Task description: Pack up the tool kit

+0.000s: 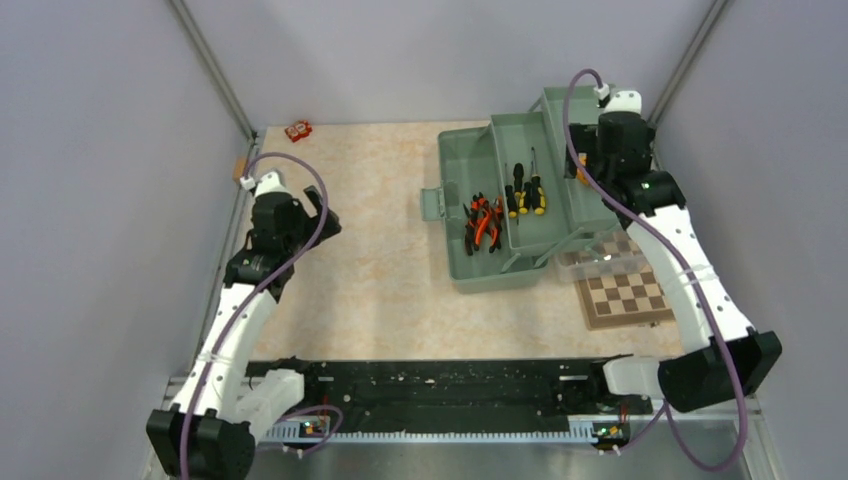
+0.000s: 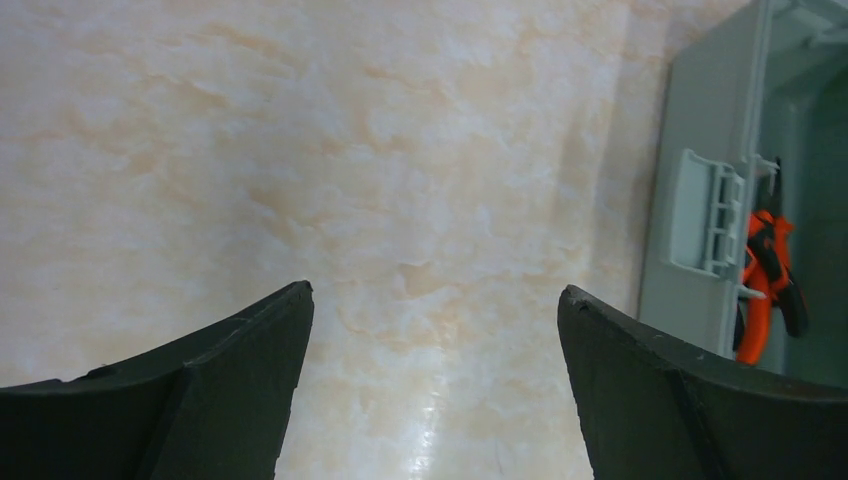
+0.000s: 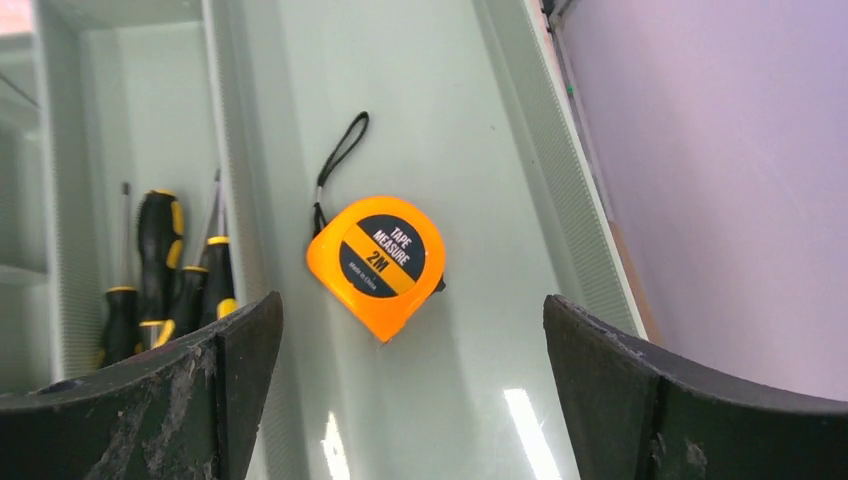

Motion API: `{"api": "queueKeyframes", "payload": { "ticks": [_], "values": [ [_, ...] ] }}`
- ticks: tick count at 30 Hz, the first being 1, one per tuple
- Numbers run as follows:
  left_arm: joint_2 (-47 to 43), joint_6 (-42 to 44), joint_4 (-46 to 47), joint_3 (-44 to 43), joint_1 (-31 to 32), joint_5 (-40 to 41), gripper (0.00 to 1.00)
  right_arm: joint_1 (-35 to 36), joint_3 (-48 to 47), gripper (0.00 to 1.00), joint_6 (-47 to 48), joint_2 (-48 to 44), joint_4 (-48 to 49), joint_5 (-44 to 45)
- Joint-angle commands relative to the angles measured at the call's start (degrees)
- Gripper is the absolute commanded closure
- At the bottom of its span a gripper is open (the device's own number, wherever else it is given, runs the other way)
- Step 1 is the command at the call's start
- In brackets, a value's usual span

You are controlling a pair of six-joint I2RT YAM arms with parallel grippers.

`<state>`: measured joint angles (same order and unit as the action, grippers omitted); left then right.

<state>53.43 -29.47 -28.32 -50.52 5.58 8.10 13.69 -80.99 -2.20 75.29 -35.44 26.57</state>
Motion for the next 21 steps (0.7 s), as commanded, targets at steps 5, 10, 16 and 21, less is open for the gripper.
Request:
{"api": "queueKeyframes", "payload": {
  "ticks": [5, 10, 16, 21],
  "values": [
    [8.4, -9.2, 1.0, -7.9, 20.2, 6.1, 0.05, -0.3, 6.7, 0.01, -5.9, -12.2, 11.3, -8.0],
    [15.7, -13.9, 1.0, -12.2, 31.0, 14.5, 0.07, -0.3, 12.7, 0.01, -8.7, -17.0, 15.6, -13.9],
    [26.8, -16.3, 1.1, -19.2, 40.9, 22.9, 0.13, -0.3, 16.2, 0.01, -9.3, -19.9, 17.2, -16.1],
    [35.9, -16.0, 0.3, -24.5, 45.0, 25.1, 0.21, -0.3, 17.3, 0.01, -9.2, -22.1, 17.8, -15.4]
  ]
}}
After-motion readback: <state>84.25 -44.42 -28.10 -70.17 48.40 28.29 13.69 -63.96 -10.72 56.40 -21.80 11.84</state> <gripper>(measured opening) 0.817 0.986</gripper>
